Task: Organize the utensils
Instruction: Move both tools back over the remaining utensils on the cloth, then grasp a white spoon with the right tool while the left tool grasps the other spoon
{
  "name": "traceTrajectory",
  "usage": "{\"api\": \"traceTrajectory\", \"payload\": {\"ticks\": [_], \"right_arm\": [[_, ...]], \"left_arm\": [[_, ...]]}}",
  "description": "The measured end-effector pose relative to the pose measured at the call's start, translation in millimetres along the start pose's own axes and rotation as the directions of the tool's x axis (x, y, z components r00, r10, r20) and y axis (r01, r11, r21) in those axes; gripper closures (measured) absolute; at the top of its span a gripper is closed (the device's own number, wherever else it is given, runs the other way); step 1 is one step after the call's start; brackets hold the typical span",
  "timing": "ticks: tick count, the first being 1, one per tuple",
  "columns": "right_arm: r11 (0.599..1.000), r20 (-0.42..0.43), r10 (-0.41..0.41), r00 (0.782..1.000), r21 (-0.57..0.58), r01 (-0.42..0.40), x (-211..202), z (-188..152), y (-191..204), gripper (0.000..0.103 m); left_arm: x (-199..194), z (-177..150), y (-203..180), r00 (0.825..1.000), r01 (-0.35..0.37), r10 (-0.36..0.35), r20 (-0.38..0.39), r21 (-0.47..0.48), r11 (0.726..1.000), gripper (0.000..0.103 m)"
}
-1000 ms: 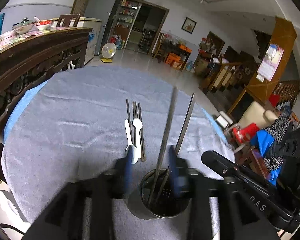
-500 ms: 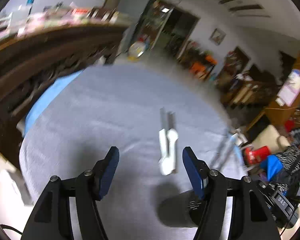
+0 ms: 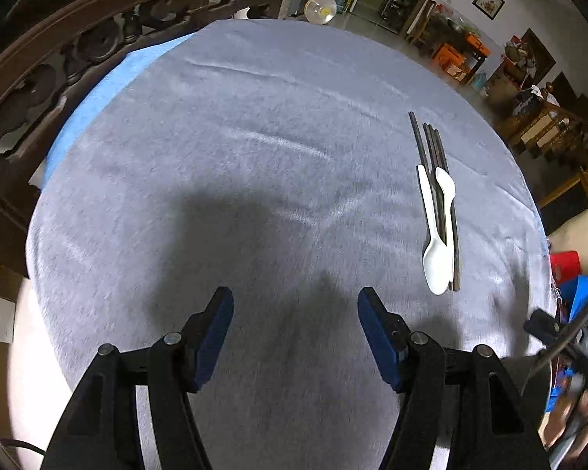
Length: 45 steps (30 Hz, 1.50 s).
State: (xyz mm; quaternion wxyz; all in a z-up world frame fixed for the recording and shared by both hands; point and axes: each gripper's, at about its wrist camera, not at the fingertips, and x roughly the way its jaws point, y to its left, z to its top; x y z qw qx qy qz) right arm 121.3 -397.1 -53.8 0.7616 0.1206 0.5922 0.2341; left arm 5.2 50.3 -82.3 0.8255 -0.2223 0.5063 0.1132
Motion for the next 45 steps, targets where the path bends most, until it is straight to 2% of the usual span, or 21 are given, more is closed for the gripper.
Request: {"api": "traceTrajectory", "payload": {"ticks": [3, 5, 8, 14, 21, 28, 30, 32, 38, 45], "right_arm": [[0.997, -0.071, -0.056, 0.996, -0.061, 0.052, 24.0, 34.9, 16.8, 0.045], [0.996, -0.126, -0.052, 0.991, -0.076, 0.043, 41.7, 59.8, 27.9, 0.049], [0.994, -0.196, -0.057, 0.979, -0.103, 0.038, 66.1, 91.8, 48.5, 0.049], [0.981, -0.256, -0.104, 0.961, -0.183, 0.058, 94.7, 123.0, 93.3, 0.05], [0.963, -0.3, -0.18, 0.937, -0.25, 0.105, 130.6, 130.6, 126.2, 0.06], [0.947, -0.279, -0.228, 0.933, -0.287, 0.145, 144.2, 130.3, 143.6, 0.066], [0.946, -0.272, -0.223, 0.936, -0.29, 0.141, 145.6, 129.7, 144.8, 0.082], [0.95, -0.271, -0.211, 0.939, -0.281, 0.132, 145.6, 128.7, 144.7, 0.092], [0.964, -0.255, -0.169, 0.952, -0.243, 0.106, 130.8, 123.9, 125.4, 0.093], [0.979, -0.228, -0.144, 0.963, -0.175, 0.105, 107.7, 127.2, 85.3, 0.093]], "left_arm": [[3.9, 4.2, -2.9, 1.0, 0.01, -0.01, -0.004, 0.008, 1.0, 0.037], [5.9, 8.0, -5.1, 1.0, 0.002, -0.002, -0.003, 0.016, 1.0, 0.037], [10.1, 13.6, -8.2, 1.0, 0.0, 0.0, -0.006, 0.038, 0.999, 0.037], [21.5, 23.8, -10.6, 1.0, -0.001, 0.001, -0.017, 0.04, 0.999, 0.037], [29.0, 27.7, -11.0, 1.0, -0.001, 0.002, -0.029, 0.046, 0.999, 0.037], [31.9, 30.8, -13.0, 0.999, -0.005, 0.007, -0.031, 0.053, 0.999, 0.037], [33.0, 32.3, -15.3, 1.0, -0.005, 0.007, -0.03, 0.058, 0.998, 0.037], [34.2, 33.0, -17.5, 1.0, -0.006, 0.008, -0.027, 0.063, 0.998, 0.037], [33.2, 37.7, -23.8, 0.999, -0.007, 0.01, -0.034, 0.088, 0.996, 0.037], [39.9, 71.5, -49.0, 0.999, 0.022, -0.015, -0.046, 0.158, 0.987, 0.037]]}}
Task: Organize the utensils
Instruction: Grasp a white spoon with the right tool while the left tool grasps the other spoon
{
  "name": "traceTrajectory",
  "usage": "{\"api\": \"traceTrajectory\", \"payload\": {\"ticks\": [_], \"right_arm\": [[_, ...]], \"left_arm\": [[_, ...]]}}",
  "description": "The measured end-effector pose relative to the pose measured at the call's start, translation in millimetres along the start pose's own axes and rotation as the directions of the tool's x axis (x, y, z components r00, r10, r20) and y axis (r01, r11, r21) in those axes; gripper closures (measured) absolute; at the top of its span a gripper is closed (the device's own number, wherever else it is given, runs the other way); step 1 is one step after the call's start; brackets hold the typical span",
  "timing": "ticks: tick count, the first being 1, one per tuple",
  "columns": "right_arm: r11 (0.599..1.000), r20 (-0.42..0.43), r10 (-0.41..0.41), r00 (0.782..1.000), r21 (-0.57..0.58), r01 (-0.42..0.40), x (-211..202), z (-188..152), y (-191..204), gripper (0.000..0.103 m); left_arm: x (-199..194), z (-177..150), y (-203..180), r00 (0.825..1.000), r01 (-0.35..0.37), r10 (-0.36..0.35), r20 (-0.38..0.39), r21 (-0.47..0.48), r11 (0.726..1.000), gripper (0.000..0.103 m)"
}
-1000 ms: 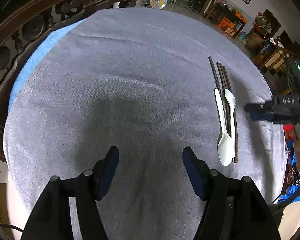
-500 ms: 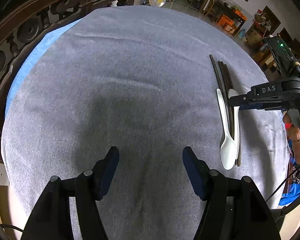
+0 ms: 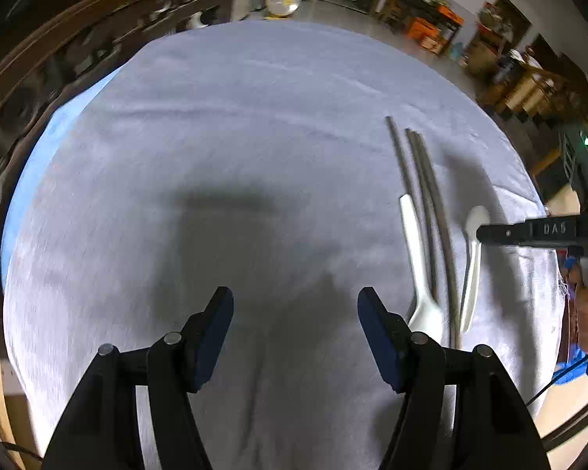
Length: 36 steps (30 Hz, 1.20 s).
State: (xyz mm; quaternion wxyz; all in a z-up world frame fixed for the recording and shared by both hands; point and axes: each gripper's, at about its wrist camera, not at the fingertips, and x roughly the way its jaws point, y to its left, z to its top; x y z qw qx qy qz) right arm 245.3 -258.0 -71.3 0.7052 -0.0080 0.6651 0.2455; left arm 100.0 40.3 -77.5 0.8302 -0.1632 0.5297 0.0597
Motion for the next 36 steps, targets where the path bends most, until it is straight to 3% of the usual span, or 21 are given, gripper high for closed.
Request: {"api": "traceTrajectory", "payload": {"ticks": [7, 10, 12, 19, 22, 25, 29, 33, 36], "right_arm": [[0.999, -0.002, -0.012, 1.0, 0.033, 0.012, -11.4, -6.6, -32.4, 0.094], [0.996, 0.002, 0.053, 0.999, 0.065, -0.053, -10.5, -6.8, -41.3, 0.093], [0.992, 0.005, 0.084, 0.996, 0.095, -0.085, -10.8, -6.0, -48.7, 0.086], [0.985, 0.033, 0.117, 0.993, 0.124, -0.12, -16.1, -19.8, -61.9, 0.08], [0.983, 0.038, 0.124, 0.992, 0.133, -0.128, -14.5, -30.0, -66.2, 0.08], [0.982, 0.037, 0.127, 0.991, 0.135, -0.131, -22.5, -38.8, -77.9, 0.08], [0.98, 0.04, 0.134, 0.99, 0.141, -0.139, -26.3, -42.7, -88.1, 0.08], [0.979, 0.036, 0.14, 0.99, 0.141, -0.144, -23.4, -48.3, -90.3, 0.079], [0.977, 0.042, 0.149, 0.988, 0.147, -0.154, -20.3, -47.3, -89.8, 0.079]], "left_arm": [[25.7, 35.8, -33.9, 0.995, 0.043, -0.035, -0.094, 0.092, 0.995, 0.037], [35.6, 45.8, -46.6, 0.992, 0.05, -0.036, -0.121, 0.114, 0.992, 0.037], [41.0, 50.7, -53.5, 0.989, 0.048, -0.032, -0.143, 0.114, 0.992, 0.037], [61.1, 64.3, -77.1, 0.979, 0.013, 0.013, -0.205, 0.125, 0.992, 0.037], [75.9, 68.2, -79.9, 0.967, 0.001, 0.026, -0.253, 0.105, 0.994, 0.051], [79.8, 71.2, -86.2, 0.963, -0.04, 0.075, -0.261, 0.136, 0.99, 0.053], [82.0, 71.9, -88.8, 0.953, -0.089, 0.139, -0.271, 0.187, 0.978, 0.068], [71.8, 76.7, -71.0, 0.957, -0.01, 0.029, -0.288, 0.065, 0.998, 0.072], [65.4, 72.2, -79.5, 0.955, 0.035, -0.003, -0.296, 0.103, 0.994, 0.071]]}}
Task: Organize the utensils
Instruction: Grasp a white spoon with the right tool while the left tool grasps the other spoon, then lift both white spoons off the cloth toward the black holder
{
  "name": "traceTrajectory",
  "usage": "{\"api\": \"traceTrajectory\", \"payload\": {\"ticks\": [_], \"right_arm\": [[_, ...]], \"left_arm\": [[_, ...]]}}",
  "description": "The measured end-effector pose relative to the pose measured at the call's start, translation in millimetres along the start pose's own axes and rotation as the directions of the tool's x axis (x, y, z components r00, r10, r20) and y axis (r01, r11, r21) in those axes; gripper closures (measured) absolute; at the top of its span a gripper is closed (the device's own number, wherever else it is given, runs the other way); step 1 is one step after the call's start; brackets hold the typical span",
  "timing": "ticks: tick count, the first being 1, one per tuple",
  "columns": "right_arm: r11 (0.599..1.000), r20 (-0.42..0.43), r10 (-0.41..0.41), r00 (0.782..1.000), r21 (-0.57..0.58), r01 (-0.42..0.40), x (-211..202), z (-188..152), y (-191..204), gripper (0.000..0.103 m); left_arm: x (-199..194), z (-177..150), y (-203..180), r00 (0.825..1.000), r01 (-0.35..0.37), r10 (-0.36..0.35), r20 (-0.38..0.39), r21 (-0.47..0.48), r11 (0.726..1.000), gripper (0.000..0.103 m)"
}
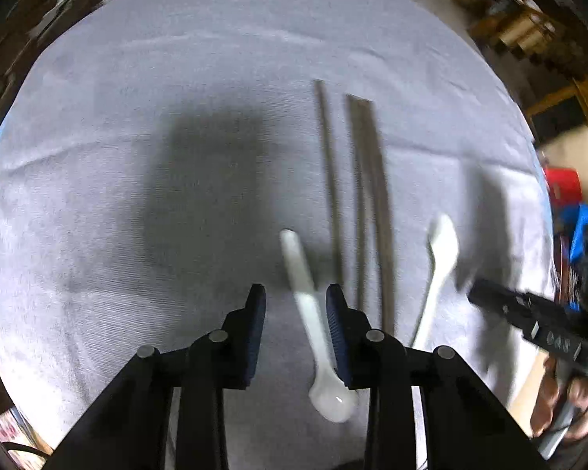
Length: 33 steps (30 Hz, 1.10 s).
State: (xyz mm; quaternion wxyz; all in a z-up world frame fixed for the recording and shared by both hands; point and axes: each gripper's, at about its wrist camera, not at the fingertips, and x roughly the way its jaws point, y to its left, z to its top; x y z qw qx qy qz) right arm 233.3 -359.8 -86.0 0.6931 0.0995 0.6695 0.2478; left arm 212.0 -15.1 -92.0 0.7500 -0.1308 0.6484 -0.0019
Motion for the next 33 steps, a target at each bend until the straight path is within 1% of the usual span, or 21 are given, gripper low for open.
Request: {"api": "traceTrajectory", "payload": {"ticks": [2, 5, 6, 7, 8, 9, 11, 13, 14, 16, 18, 19, 21, 24, 25, 26, 28, 30, 32, 33], "right_arm": [[1.0, -0.001, -0.003, 1.0, -0.002, 0.003, -0.6, -0.3, 0.2, 0.078], [1.0, -0.008, -0.006, 1.0, -0.015, 0.005, 0.0, -1.0, 2.5, 0.078], [1.0, -0.01, -0.011, 1.0, -0.02, 0.011, 0.0, -1.5, 2.8, 0.078], [1.0, -0.011, -0.012, 1.0, -0.021, 0.012, 2.3, 0.0, 5.0, 0.078], [1.0, -0.012, -0.012, 1.0, -0.021, 0.012, 2.3, 0.1, 4.2, 0.078], [1.0, -0.012, -0.01, 1.0, -0.018, 0.009, 2.3, 0.5, 3.0, 0.078], [1.0, -0.009, -0.007, 1.0, -0.013, 0.007, 2.1, 1.1, 2.4, 0.078], [1.0, -0.011, -0.009, 1.0, -0.015, 0.009, 5.7, 2.6, 6.7, 0.078], [1.0, -0.013, -0.011, 1.0, -0.018, 0.01, 5.6, 2.3, 7.2, 0.078], [1.0, -0.02, -0.011, 1.0, -0.022, 0.011, 6.0, 2.3, 7.6, 0.078], [1.0, -0.022, -0.013, 1.0, -0.021, 0.013, 6.0, 3.5, 6.8, 0.078], [1.0, -0.022, -0.014, 1.0, -0.018, 0.013, 5.9, 4.7, 6.9, 0.078], [1.0, -0.018, -0.014, 1.0, -0.01, 0.013, 6.7, 9.1, 9.1, 0.078], [1.0, -0.016, 0.016, 1.0, 0.006, -0.016, 9.3, 17.2, 15.9, 0.079], [1.0, -0.013, 0.019, 1.0, 0.01, -0.019, 10.1, 19.1, 18.3, 0.079], [0.999, -0.011, 0.026, 1.0, 0.02, -0.026, 11.4, 21.6, 20.2, 0.077], [0.998, -0.017, 0.039, 0.999, 0.041, -0.038, 16.6, 27.5, 24.0, 0.071], [0.999, -0.019, 0.029, 0.999, 0.046, -0.028, 22.4, 32.5, 29.5, 0.057], [0.999, -0.011, 0.013, 1.0, 0.037, -0.012, 23.7, 37.1, 37.7, 0.052], [0.999, -0.011, 0.002, 1.0, 0.035, -0.002, 25.6, 38.5, 40.9, 0.052]], "left_arm": [[3.3, -0.9, -5.7, 1.0, -0.02, 0.02, -0.006, 0.012, 1.0, 0.07], [15.5, 2.8, -6.0, 0.999, -0.039, 0.038, -0.011, -0.027, 0.999, 0.071], [19.6, 4.2, -4.0, 0.999, -0.04, 0.04, -0.012, -0.048, 0.998, 0.073], [19.9, 5.5, -4.8, 0.999, -0.045, 0.045, 0.001, -0.054, 0.997, 0.083], [21.8, 9.3, -2.6, 0.998, -0.058, 0.057, -0.019, -0.064, 0.996, 0.092], [21.8, 9.4, -0.1, 0.999, -0.052, 0.051, -0.02, -0.073, 0.996, 0.093], [24.3, 16.5, 7.0, 0.999, -0.014, 0.009, -0.05, -0.094, 0.995, 0.095], [24.9, 28.3, 14.5, 0.996, 0.012, -0.019, -0.086, -0.08, 0.997, 0.097], [26.4, 33.8, 18.6, 0.994, 0.018, -0.025, -0.111, -0.063, 0.998, 0.101], [30.2, 47.0, 24.7, 0.989, 0.031, -0.034, -0.145, -0.021, 0.999, 0.101], [34.6, 53.6, 36.4, 0.987, 0.0, 0.004, -0.164, 0.029, 1.0, 0.101], [33.4, 54.6, 37.9, 0.987, -0.019, 0.025, -0.159, 0.038, 0.999, 0.1], [32.7, 58.7, 40.5, 0.988, -0.027, 0.033, -0.154, 0.042, 0.999, 0.1], [33.9, 64.0, 42.7, 0.989, -0.026, 0.031, -0.144, 0.034, 0.999, 0.1], [35.5, 70.7, 38.4, 0.989, -0.023, 0.028, -0.143, 0.033, 0.999, 0.1], [30.5, 67.9, 34.6, 0.99, -0.021, 0.026, -0.142, 0.034, 0.999, 0.1], [35.1, 68.2, 35.5, 0.99, -0.014, 0.019, -0.143, 0.035, 0.999, 0.1], [36.3, 64.2, 32.5, 0.989, -0.008, 0.012, -0.144, 0.032, 0.999, 0.1], [37.0, 63.9, 31.3, 0.99, -0.011, 0.016, -0.143, 0.041, 0.999, 0.099], [37.5, 63.7, 29.7, 0.99, -0.011, 0.017, -0.142, 0.043, 0.999, 0.098]]}}
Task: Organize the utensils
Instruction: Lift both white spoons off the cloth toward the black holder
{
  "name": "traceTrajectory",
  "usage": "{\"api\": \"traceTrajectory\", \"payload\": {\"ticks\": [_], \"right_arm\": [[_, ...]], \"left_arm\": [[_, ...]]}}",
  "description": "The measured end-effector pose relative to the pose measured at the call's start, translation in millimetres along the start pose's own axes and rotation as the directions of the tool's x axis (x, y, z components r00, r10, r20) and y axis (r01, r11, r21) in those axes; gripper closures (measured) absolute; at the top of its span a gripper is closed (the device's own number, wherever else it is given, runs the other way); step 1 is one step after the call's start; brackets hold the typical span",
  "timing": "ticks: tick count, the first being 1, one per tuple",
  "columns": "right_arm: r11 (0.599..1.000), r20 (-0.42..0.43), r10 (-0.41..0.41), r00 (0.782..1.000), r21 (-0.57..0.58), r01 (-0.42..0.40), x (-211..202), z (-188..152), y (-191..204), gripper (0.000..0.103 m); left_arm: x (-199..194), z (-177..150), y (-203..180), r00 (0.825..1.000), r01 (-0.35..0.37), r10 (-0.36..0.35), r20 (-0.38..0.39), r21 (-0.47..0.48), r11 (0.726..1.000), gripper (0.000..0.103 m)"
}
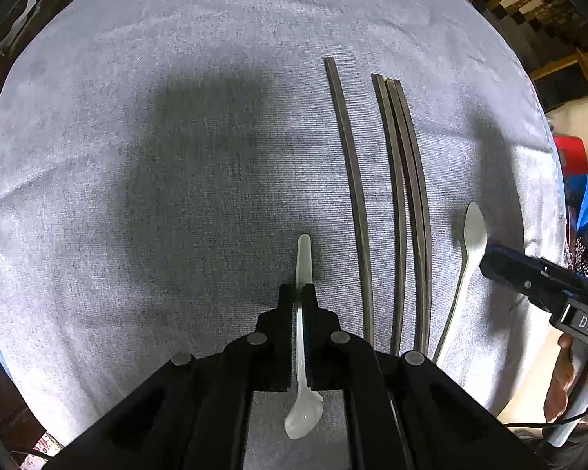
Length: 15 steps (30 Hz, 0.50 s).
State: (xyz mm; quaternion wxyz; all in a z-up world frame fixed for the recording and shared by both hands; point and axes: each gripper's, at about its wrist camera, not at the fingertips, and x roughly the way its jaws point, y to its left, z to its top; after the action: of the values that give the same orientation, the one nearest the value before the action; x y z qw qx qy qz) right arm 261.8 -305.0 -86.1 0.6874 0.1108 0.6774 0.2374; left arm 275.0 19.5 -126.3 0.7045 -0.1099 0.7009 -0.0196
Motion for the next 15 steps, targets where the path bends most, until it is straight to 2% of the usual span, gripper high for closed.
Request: {"api": "traceTrajectory", "payload": {"ticks": [1, 5, 7, 9, 12, 13, 14, 15], "right_arm": [[1.0, 0.004, -0.016, 1.0, -0.004, 0.016, 1.7, 2.2, 4.3, 0.052], [0.992, 0.001, -0.114, 0.993, -0.062, 0.114, 8.9, 8.5, 24.2, 0.052], [0.973, 0.006, -0.194, 0.981, -0.129, 0.193, 14.0, 7.4, 38.6, 0.055], [0.95, 0.02, -0.259, 0.966, -0.176, 0.259, 17.7, 6.0, 47.3, 0.07], [0.947, 0.019, -0.261, 0.965, -0.191, 0.259, 19.0, 6.7, 49.4, 0.071], [0.943, 0.021, -0.265, 0.964, -0.203, 0.263, 19.3, 6.4, 50.3, 0.071], [0.941, 0.025, -0.266, 0.964, -0.208, 0.265, 19.5, 6.2, 51.3, 0.071], [0.942, 0.026, -0.265, 0.964, -0.208, 0.264, 19.7, 5.2, 52.9, 0.071]], "left_arm": [[0.2, 1.1, -0.2, 1.0, 0.006, -0.006, 0.0, -0.001, 1.0, 0.094], [-0.3, 1.1, -8.3, 0.998, 0.056, -0.056, -0.001, 0.012, 0.998, 0.065], [0.2, 1.6, -14.1, 0.999, 0.045, -0.045, 0.004, 0.023, 0.999, 0.061], [-0.4, 2.4, -16.6, 1.0, 0.028, -0.028, 0.015, 0.018, 0.999, 0.061], [-1.6, 5.2, -14.4, 0.999, 0.036, -0.036, 0.019, -0.012, 0.999, 0.061], [-1.4, 6.3, -14.3, 1.0, 0.016, -0.016, 0.017, -0.012, 1.0, 0.07], [-3.2, 6.0, -11.0, 1.0, -0.017, 0.018, 0.019, -0.009, 1.0, 0.089], [-4.8, 5.6, -7.0, 0.998, -0.054, 0.055, 0.02, -0.012, 0.998, 0.092]]}}
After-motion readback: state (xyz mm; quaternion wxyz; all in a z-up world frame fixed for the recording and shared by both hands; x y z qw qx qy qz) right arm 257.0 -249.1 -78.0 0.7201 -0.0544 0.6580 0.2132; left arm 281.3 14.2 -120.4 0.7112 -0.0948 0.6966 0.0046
